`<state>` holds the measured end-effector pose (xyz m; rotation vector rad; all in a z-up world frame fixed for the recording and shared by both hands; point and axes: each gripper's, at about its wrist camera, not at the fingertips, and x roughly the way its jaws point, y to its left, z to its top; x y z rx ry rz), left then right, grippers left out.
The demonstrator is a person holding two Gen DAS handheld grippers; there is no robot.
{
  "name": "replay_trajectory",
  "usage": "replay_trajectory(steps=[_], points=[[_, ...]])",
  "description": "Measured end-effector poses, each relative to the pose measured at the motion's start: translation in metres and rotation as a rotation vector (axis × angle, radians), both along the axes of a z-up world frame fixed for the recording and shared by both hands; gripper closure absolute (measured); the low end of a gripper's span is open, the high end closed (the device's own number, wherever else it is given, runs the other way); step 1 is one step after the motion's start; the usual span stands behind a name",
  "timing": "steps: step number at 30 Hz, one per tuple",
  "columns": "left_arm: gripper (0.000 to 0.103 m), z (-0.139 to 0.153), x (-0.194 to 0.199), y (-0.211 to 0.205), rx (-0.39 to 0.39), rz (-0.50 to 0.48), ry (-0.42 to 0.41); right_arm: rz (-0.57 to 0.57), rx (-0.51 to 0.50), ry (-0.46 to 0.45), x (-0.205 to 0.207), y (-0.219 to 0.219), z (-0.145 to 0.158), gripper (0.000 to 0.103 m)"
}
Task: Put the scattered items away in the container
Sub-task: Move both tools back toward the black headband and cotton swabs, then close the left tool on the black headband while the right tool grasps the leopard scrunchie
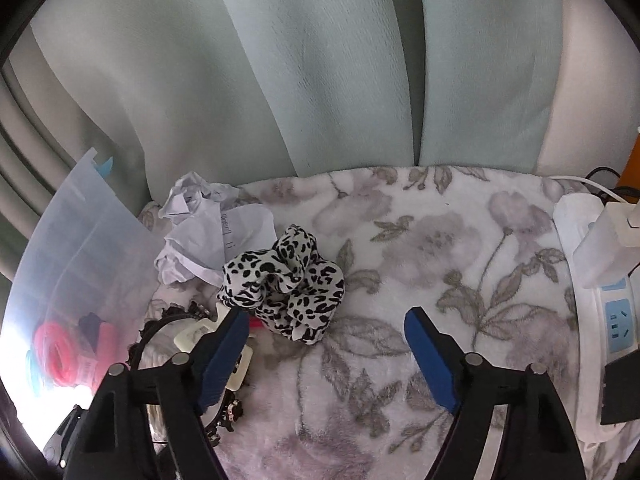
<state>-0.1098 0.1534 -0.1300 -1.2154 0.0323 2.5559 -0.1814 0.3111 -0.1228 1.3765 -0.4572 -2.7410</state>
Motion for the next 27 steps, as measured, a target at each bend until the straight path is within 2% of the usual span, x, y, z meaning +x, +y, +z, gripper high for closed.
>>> replay_trajectory(steps=[5,10,12,14,19,27], points=[[0.039,-0.010,-0.006,0.015,0.023,-0.045,-0.037,0.018,0.001,0.014,-0.009,0.006,0.008,0.026],[0.041,-0.024,-0.012,0.019,0.026,-0.061,-0.073,0.025,0.005,0.023,-0.014,0.012,0.015,0.029],[0.046,-0.026,-0.014,0.018,0.036,-0.057,-0.079,0.038,0.007,0.019,-0.017,0.011,0.013,0.030],[0.057,-0.029,-0.014,0.018,0.026,-0.063,-0.090,0.057,0.003,0.005,-0.021,0.008,0.009,0.031],[0.073,-0.033,-0.015,0.016,0.013,-0.057,-0.105,0.104,-0.026,-0.023,-0.036,-0.002,0.003,0.033],[0.084,-0.030,-0.013,0.010,0.057,-0.077,-0.119,0.156,-0.094,-0.033,-0.048,-0.022,0.000,0.034]])
